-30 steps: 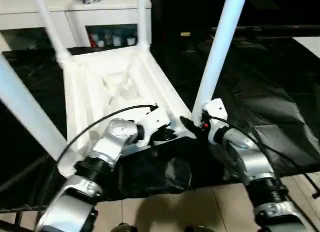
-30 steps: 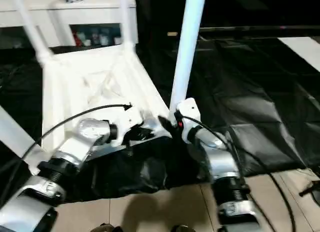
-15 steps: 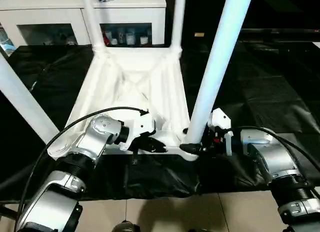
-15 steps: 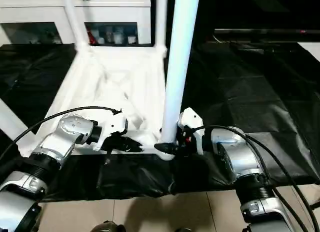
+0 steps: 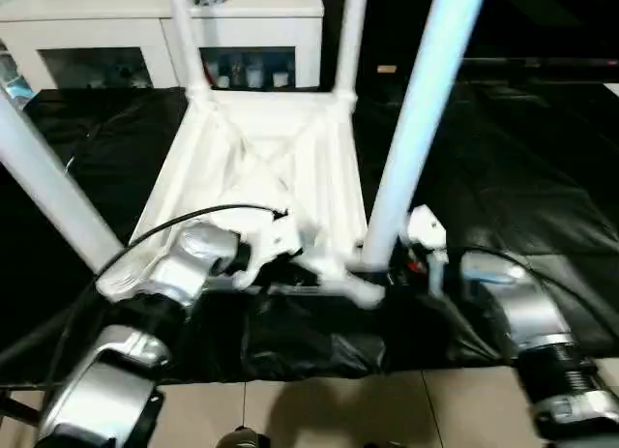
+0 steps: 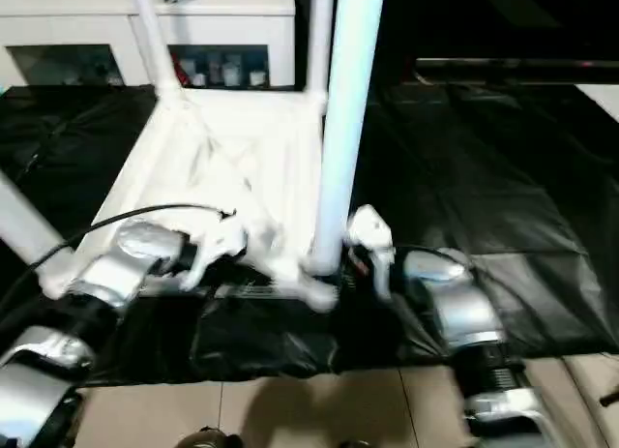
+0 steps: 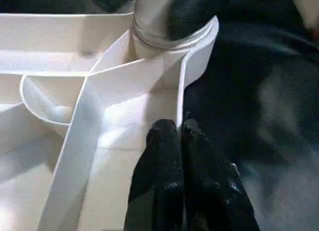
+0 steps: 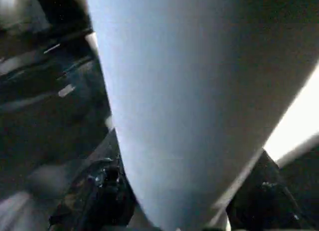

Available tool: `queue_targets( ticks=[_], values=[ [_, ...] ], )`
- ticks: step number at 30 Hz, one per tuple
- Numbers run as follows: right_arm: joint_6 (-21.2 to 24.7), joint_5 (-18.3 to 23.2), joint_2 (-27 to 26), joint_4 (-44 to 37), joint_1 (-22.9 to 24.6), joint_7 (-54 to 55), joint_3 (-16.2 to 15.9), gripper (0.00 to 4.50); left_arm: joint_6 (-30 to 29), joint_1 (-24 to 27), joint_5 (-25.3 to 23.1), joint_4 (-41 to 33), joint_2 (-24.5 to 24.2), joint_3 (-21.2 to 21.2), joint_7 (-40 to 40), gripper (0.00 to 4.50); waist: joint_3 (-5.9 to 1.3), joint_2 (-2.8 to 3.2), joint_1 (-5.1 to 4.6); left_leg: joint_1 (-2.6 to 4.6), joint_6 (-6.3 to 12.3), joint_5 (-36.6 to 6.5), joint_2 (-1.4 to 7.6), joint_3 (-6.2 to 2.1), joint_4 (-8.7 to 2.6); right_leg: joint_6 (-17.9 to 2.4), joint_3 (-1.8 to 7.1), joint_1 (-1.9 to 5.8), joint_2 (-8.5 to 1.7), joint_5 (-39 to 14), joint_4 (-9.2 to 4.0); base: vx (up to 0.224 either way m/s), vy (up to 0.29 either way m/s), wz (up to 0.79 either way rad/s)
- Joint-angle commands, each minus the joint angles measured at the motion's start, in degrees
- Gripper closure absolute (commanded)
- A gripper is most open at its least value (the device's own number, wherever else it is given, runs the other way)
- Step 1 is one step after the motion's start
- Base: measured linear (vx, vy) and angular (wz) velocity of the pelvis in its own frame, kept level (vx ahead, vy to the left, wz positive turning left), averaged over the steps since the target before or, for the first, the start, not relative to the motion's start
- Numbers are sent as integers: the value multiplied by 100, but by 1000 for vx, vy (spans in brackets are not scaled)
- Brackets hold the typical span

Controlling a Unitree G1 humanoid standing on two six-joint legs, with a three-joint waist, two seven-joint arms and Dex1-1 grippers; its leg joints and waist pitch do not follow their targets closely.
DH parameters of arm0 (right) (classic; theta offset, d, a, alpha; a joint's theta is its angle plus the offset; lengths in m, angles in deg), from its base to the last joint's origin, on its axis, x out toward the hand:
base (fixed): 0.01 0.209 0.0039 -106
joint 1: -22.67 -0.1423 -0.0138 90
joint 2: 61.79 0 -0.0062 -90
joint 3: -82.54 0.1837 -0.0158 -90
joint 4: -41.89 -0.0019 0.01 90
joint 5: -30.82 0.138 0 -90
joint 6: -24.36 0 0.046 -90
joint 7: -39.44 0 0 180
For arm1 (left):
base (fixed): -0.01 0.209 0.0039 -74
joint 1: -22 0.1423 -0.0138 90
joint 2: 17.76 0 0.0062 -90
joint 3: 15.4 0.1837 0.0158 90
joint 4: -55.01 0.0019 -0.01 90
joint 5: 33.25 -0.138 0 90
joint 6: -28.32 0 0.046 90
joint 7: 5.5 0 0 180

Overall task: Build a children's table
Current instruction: Rotate leg to tighten

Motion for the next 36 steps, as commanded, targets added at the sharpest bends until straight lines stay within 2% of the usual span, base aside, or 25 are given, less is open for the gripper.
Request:
queue_targets(
  ticks=[1,2,4,6,10,11,14,15,17,20,23,24,27,28,29,32,33,36],
  values=[
    [221,-53,-356,104,87,329,-329,253,-93,-273,77,-191,294,-231,-785,450,-369,-52,-63,191,-157,-2121,385,-273,-487,-848,285,169,-402,-2889,-507,0,0,0],
    [231,-149,-659,271,55,1131,-134,254,-337,-219,-37,-336,485,-281,-1321,450,-365,-38,-78,182,-170,-2122,388,-282,-494,-838,285,169,-400,-2873,-502,0,0,0],
    [246,-203,-1001,450,-11,1890,33,254,-581,-169,-137,-489,729,-298,-1798,450,-368,-62,-176,182,-237,-2180,386,-285,-502,-854,282,144,-383,-2820,-501,0,0,0],
    [280,-252,-1177,558,-75,2266,84,254,-667,-160,-157,-537,868,-298,-1999,450,-370,-66,-219,169,-187,-2206,359,-289,-490,-803,263,156,-383,-2917,-532,0,0,0],
    [-65,-427,-1620,819,-315,2842,26,254,-714,-168,-143,-581,1213,-205,-2215,450,-393,-58,-269,144,-52,-1994,344,-262,-468,-859,281,155,-372,-2570,-517,0,0,0],
    [-125,-423,-1651,826,-346,2823,12,198,-691,-182,-132,-562,1217,-188,-2195,450,-393,-56,-271,140,-30,-1957,344,-262,-468,-876,282,160,-367,-2495,-507,0,0,0],
    [-155,-376,-1704,821,-399,2734,35,179,-666,-202,-137,-549,1169,-157,-2155,450,-414,-48,-272,100,91,-1729,353,-251,-469,-1003,292,205,-350,-1977,-434,0,0,0],
    [-151,-382,-1618,781,-387,2589,20,164,-606,-193,-135,-560,1058,-147,-2027,450,-423,-47,-272,100,141,-1596,361,-241,-467,-1105,293,215,-335,-1667,-399,0,0,0],
    [-185,-413,-1476,770,-367,2469,-37,138,-557,-175,-105,-583,949,-129,-1863,450,-420,-42,-272,102,169,-1579,356,-235,-465,-1164,294,220,-333,-1578,-383,0,0,0],
    [-408,-359,-1108,709,-307,1869,-102,128,-371,-136,11,-577,698,-85,-1327,450,-410,-54,-271,93,233,-1653,349,-233,-453,-1148,294,241,-355,-1772,-408,0,0,0],
    [-514,-290,-897,661,-295,1406,-176,128,-204,-120,73,-554,559,-63,-1013,450,-408,-37,-266,111,228,-1676,358,-233,-455,-1162,295,229,-346,-1777,-410,0,0,0],
    [-512,-175,-703,571,-268,852,-267,128,-137,-101,180,-560,455,-73,-685,450,-410,-29,-265,115,224,-1690,367,-228,-454,-1193,301,227,-342,-1720,-392,0,0,0],
    [-355,-12,-378,395,-201,-105,-490,128,-47,-99,286,-556,309,-63,-262,450,-416,-31,-221,113,283,-1600,383,-215,-448,-1295,298,253,-330,-1461,-351,0,0,0],
    [-324,6,-347,376,-195,-198,-514,128,-50,-103,293,-551,296,-61,-227,450,-421,-29,-202,128,301,-1564,390,-206,-443,-1327,297,238,-323,-1397,-347,0,0,0],
    [-240,49,-216,301,-169,-563,-627,128,-21,-128,334,-513,262,-70,-109,450,-422,-36,-159,117,339,-1431,403,-193,-437,-1400,298,248,-324,-1246,-313,0,0,0],
    [-26,152,86,163,-142,-1452,-898,128,91,-224,426,-370,178,-77,179,450,-420,-43,-69,131,343,-1414,413,-184,-433,-1403,299,242,-339,-1325,-310,0,0,0],
    [-24,153,88,162,-142,-1458,-900,128,92,-225,426,-369,178,-77,181,450,-413,-41,-27,138,319,-1473,417,-180,-434,-1382,302,236,-348,-1444,-321,0,0,0],
    [144,234,234,74,-131,-1971,-1089,128,173,-297,448,-256,138,-58,349,450,-413,-60,21,144,246,-1550,414,-189,-440,-1316,302,237,-362,-1659,-344,0,0,0]
  ],
)
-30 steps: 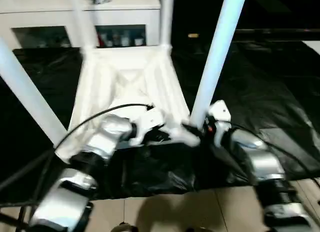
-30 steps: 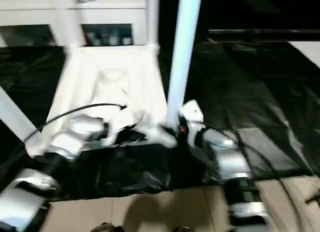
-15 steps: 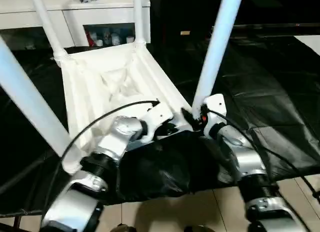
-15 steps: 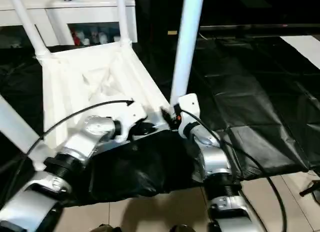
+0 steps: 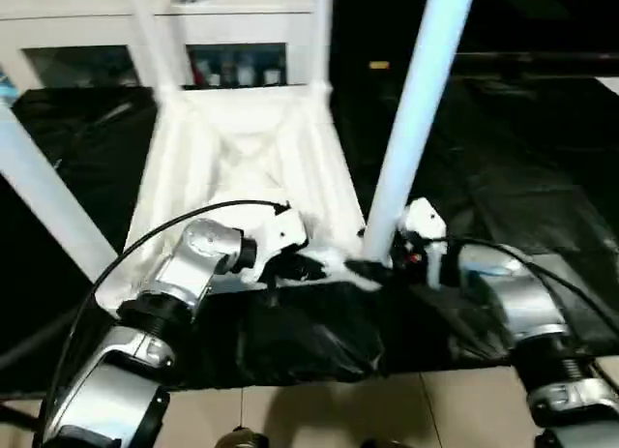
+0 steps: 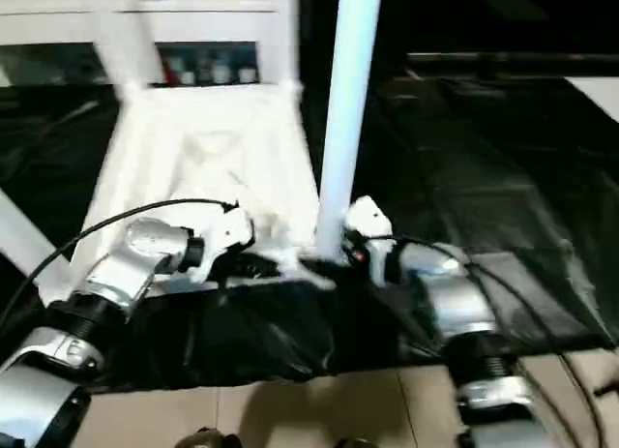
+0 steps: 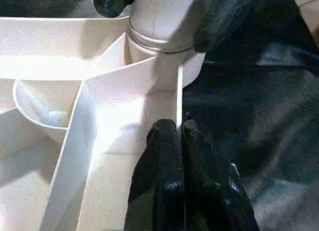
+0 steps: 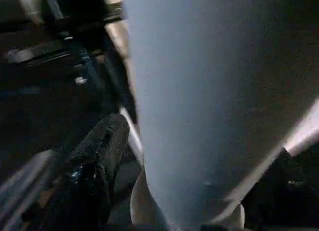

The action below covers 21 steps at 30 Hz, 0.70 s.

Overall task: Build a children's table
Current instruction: Rotate leg to tighten

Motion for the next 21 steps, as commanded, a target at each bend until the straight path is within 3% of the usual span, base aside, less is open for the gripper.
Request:
queue_targets(
  ticks=[1,8,12,15,21],
  values=[
    [187,93,-203,-140,141,-736,-808,128,219,-355,289,-168,210,10,-91,450,-409,-36,-1,176,216,-1576,418,-192,-443,-1273,309,233,-364,-1739,-351,0,0,0],
    [301,63,-153,-317,244,-1039,-1043,182,292,-392,248,-86,173,60,225,450,-417,-19,18,176,96,-1625,420,-204,-460,-1266,307,229,-369,-1694,-342,0,0,0],
    [238,32,-223,-303,271,-889,-937,211,342,-411,181,18,152,35,119,450,-418,-14,18,173,65,-1670,416,-209,-462,-1259,304,234,-371,-1727,-350,0,0,0],
    [252,40,-384,-252,299,-306,-654,234,227,-391,128,15,156,-76,-238,450,-407,-16,13,170,36,-1721,415,-213,-471,-1235,306,230,-372,-1808,-359,0,0,0],
    [380,-220,-724,-240,436,1075,-295,251,-65,-263,-7,-186,248,-246,-992,450,-343,-37,-83,218,-202,-2299,394,-283,-501,-824,284,169,-403,-3042,-507,0,0,0]
  ],
)
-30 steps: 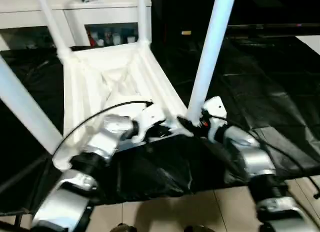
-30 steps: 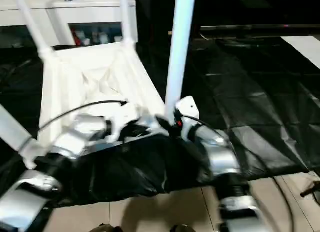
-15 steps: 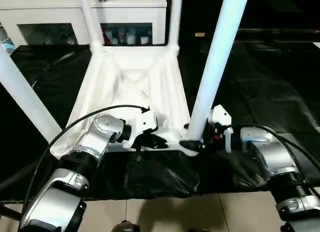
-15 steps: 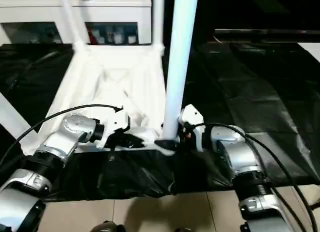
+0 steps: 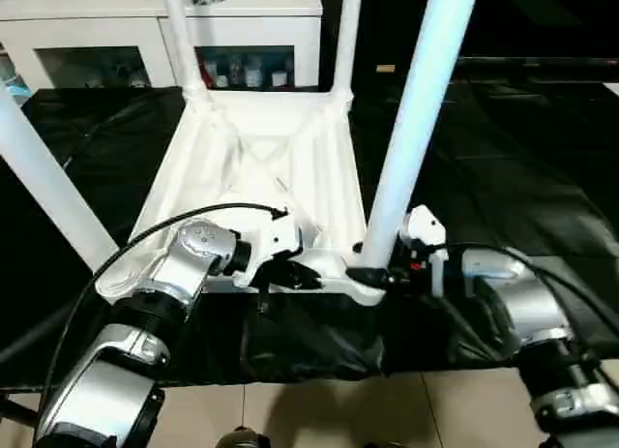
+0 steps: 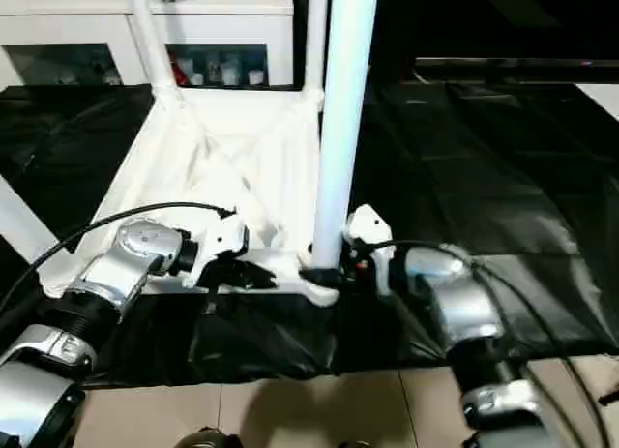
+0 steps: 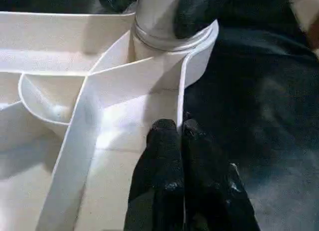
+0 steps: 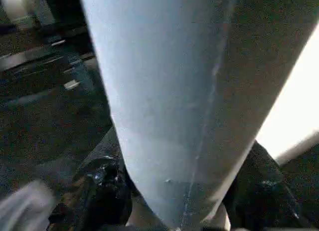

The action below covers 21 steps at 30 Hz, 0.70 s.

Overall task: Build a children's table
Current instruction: Rotate leg to tighten

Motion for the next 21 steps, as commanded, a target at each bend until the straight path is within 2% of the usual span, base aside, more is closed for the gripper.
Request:
queue_targets(
  ticks=[1,2,3,4,5,6,7,9,11,12,13,14,15,17,21],
  values=[
    [317,-187,-531,103,212,729,-322,251,-248,-109,55,-474,355,-286,-977,450,-336,-46,-63,194,-230,-2358,386,-297,-503,-744,271,158,-406,-3223,-532,0,0,0],
    [339,-214,-583,112,220,896,-283,254,-293,-84,41,-516,382,-292,-1050,450,-333,-33,-87,194,-263,-2374,397,-308,-512,-738,274,147,-408,-3236,-527,0,0,0],
    [450,-285,-882,175,227,1708,-71,255,-539,33,-20,-711,596,-323,-1473,450,-324,-56,-152,189,-285,-2518,378,-326,-507,-642,240,135,-396,-3452,-558,0,0,0],
    [450,-285,-882,175,227,1708,-71,255,-539,33,-20,-711,596,-323,-1473,450,-317,-55,-214,181,-307,-2581,375,-339,-510,-597,230,124,-399,-3555,-581,0,0,0],
    [416,-321,-1126,231,214,2188,21,256,-723,128,-71,-863,827,-305,-1799,450,-323,-57,-227,185,-303,-2616,362,-349,-499,-559,212,131,-400,-3612,-593,0,0,0],
    [416,-321,-1126,231,214,2188,21,256,-723,128,-71,-863,827,-305,-1799,450,-319,-47,-275,203,-297,-2703,368,-352,-501,-538,214,101,-393,-3609,-619,0,0,0],
    [386,-340,-1196,236,216,2319,35,256,-762,154,-85,-905,893,-288,-1900,450,-331,-64,-298,205,-245,-2728,346,-347,-488,-483,196,116,-382,-3613,-646,0,0,0],
    [331,-405,-1529,458,60,2977,153,256,-913,247,-120,-1058,1196,-175,-2154,450,-328,-50,-325,161,-202,-2628,360,-350,-509,-528,221,115,-386,-3440,-624,0,0,0],
    [214,-440,-1625,527,-3,3132,164,256,-926,269,-125,-1091,1282,-125,-2185,450,-331,-49,-332,189,-187,-2673,341,-342,-499,-511,207,100,-372,-3451,-644,0,0,0],
    [-32,-492,-1798,639,-177,3291,127,256,-869,233,-161,-1049,1398,-28,-2244,450,-331,-40,-348,189,-186,-2701,341,-338,-505,-521,212,87,-365,-3380,-644,0,0,0],
    [-64,-513,-1827,644,-202,3338,134,256,-865,222,-180,-1052,1402,-18,-2268,450,-332,-40,-353,186,-190,-2715,339,-340,-506,-517,208,93,-364,-3362,-643,0,0,0],
    [-62,-504,-1831,643,-205,3332,141,222,-863,218,-180,-1048,1401,-19,-2269,450,-335,-37,-356,184,-187,-2710,340,-343,-511,-521,208,102,-360,-3319,-637,0,0,0],
    [12,-324,-1871,620,-234,3193,260,201,-850,159,-173,-990,1385,-41,-2266,450,-342,-36,-359,174,-166,-2681,341,-339,-521,-550,219,115,-355,-3181,-624,0,0,0],
    [38,-229,-1812,569,-221,3025,282,179,-735,113,-158,-951,1328,-48,-2199,450,-341,-33,-371,173,-135,-2670,348,-325,-530,-629,238,108,-347,-2969,-608,0,0,0],
    [26,-303,-1411,472,-140,2409,39,150,-542,65,-80,-915,1102,-33,-1820,450,-357,-44,-357,147,-50,-2455,350,-295,-521,-810,267,147,-353,-2559,-555,0,0,0]
  ],
)
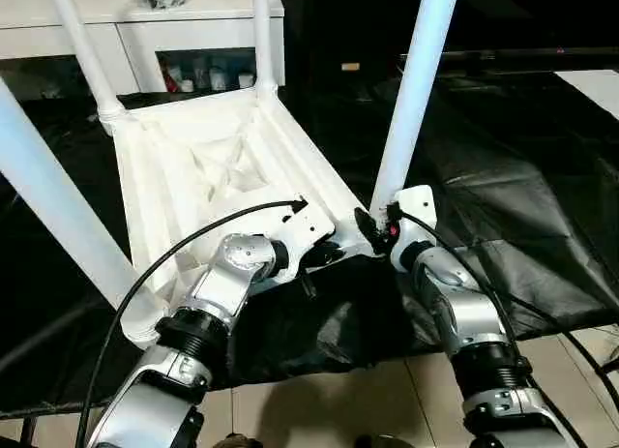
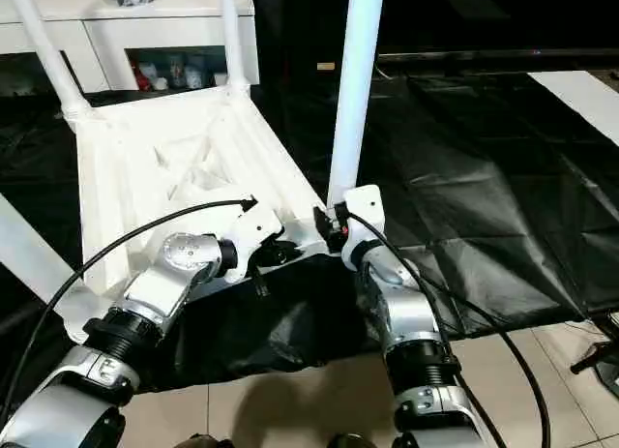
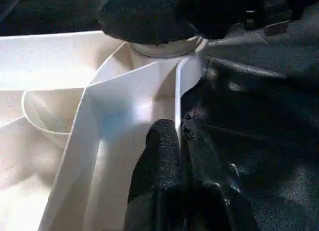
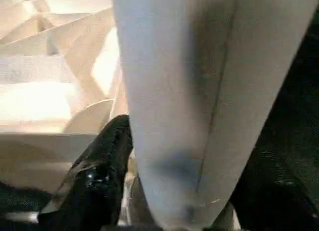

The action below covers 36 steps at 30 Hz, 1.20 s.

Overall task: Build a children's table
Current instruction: Rotate leg to tighten

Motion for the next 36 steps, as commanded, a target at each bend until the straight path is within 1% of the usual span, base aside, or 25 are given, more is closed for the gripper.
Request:
queue_targets(
  ticks=[1,2,3,4,6,8,9,10,11,12,13,14,15,17,18,19,21,22,23,29,31,33,34,35,36],
  values=[
    [125,96,-104,20,95,-886,-744,150,482,-301,291,-180,129,166,309,450,-360,-23,11,156,-27,-2420,360,-261,-510,-836,289,157,-353,-2530,-471,0,0,0],
    [82,75,123,66,97,-1296,-857,150,553,-284,405,-218,-19,188,718,450,-372,-22,30,135,12,-2292,363,-263,-506,-872,291,186,-363,-2405,-447,0,0,0],
    [74,75,183,81,95,-1410,-883,150,559,-280,429,-227,-59,192,815,450,-375,-29,28,123,35,-2233,365,-256,-506,-902,295,198,-364,-2329,-434,0,0,0],
    [68,83,294,109,89,-1638,-929,150,606,-278,461,-231,-141,207,990,450,-380,-9,25,106,61,-2138,375,-259,-508,-972,300,211,-362,-2158,-409,0,0,0],
    [4,91,556,173,65,-2179,-1050,150,697,-264,522,-247,-360,271,1443,450,-392,-14,45,150,98,-2072,371,-223,-483,-1115,310,188,-353,-1956,-392,0,0,0],
    [-51,102,651,181,50,-2427,-1100,150,737,-273,530,-223,-445,289,1604,450,-397,2,74,152,132,-1951,386,-207,-471,-1214,327,189,-360,-1790,-361,0,0,0],
    [-87,203,855,109,42,-3082,-1231,150,841,-316,555,-127,-613,317,1965,450,-401,0,98,125,158,-1823,392,-215,-475,-1237,320,218,-348,-1653,-326,0,0,0],
    [-87,203,855,109,42,-3082,-1231,150,841,-316,555,-127,-613,317,1965,450,-411,4,150,147,201,-1750,397,-199,-463,-1270,315,222,-336,-1538,-306,0,0,0],
    [-60,276,934,44,49,-3392,-1301,150,887,-344,554,-71,-677,333,2101,450,-406,11,162,141,211,-1697,410,-192,-465,-1306,321,219,-330,-1444,-284,0,0,0],
    [-28,389,1025,-74,78,-3789,-1410,150,948,-387,556,3,-738,358,2246,450,-418,16,210,154,233,-1606,415,-179,-456,-1368,314,229,-321,-1292,-256,0,0,0],
    [7,432,1068,-132,93,-3970,-1478,150,964,-413,571,35,-750,364,2304,450,-413,18,240,140,255,-1554,420,-170,-454,-1416,316,234,-319,-1204,-234,0,0,0],
    [39,464,1103,-179,106,-4112,-1533,150,971,-433,582,59,-756,367,2349,450,-413,0,260,144,267,-1550,417,-167,-452,-1427,313,237,-319,-1208,-236,0,0,0],
    [75,489,1141,-241,126,-4292,-1620,150,978,-464,594,94,-752,374,2398,450,-409,8,302,154,239,-1554,431,-166,-452,-1445,321,228,-340,-1245,-228,0,0,0],
    [102,509,1186,-318,157,-4528,-1735,150,996,-502,606,138,-749,399,2467,450,-402,5,345,171,167,-1698,431,-170,-458,-1401,324,225,-355,-1513,-254,0,0,0],
    [131,503,1203,-348,169,-4658,-1804,150,1020,-529,614,171,-748,424,2512,450,-383,-13,363,176,116,-1798,426,-167,-465,-1338,328,212,-355,-1747,-282,0,0,0],
    [134,499,1203,-351,170,-4676,-1815,165,1022,-535,616,178,-745,426,2515,450,-380,-7,393,198,56,-1875,433,-171,-471,-1263,334,200,-370,-1973,-307,0,0,0],
    [121,481,1182,-308,164,-4803,-1909,174,1061,-596,619,275,-704,424,2566,450,-362,-14,412,225,-18,-2040,426,-178,-475,-1160,338,171,-376,-2316,-354,0,0,0],
    [119,488,1179,-291,157,-4842,-1914,174,1089,-613,615,317,-693,410,2595,450,-362,-19,409,236,-72,-2119,431,-192,-486,-1114,340,166,-377,-2437,-359,0,0,0],
    [120,488,1179,-291,156,-4845,-1915,188,1091,-614,614,320,-692,409,2596,450,-359,-18,408,233,-102,-2159,431,-197,-493,-1094,341,164,-376,-2476,-365,0,0,0],
    [218,579,1211,-380,213,-4953,-1868,238,1116,-577,600,377,-704,355,2605,450,-369,-16,405,212,-107,-2116,437,-208,-503,-1089,345,185,-388,-2405,-353,0,0,0],
    [322,640,1122,-456,332,-4542,-1589,243,992,-492,587,303,-723,224,2292,450,-371,-38,410,201,-83,-2041,434,-205,-503,-1086,347,191,-386,-2355,-349,0,0,0],
    [328,637,1096,-471,363,-4425,-1517,246,968,-478,578,298,-721,193,2216,450,-364,-29,408,209,-87,-2061,436,-209,-508,-1057,345,182,-389,-2450,-359,0,0,0],
    [336,596,1033,-467,400,-4171,-1420,248,930,-453,548,276,-707,127,2021,450,-352,-30,400,215,-100,-2150,428,-209,-508,-1022,341,168,-386,-2591,-378,0,0,0],
    [336,596,1033,-467,400,-4171,-1420,250,930,-453,548,276,-707,127,2021,450,-351,-41,395,218,-111,-2179,427,-211,-506,-994,343,166,-393,-2670,-387,0,0,0],
    [277,338,808,-370,490,-3171,-1182,251,708,-309,447,49,-620,-10,1441,450,-340,-41,384,237,-163,-2247,431,-224,-505,-948,352,137,-413,-2850,-408,0,0,0]
  ],
)
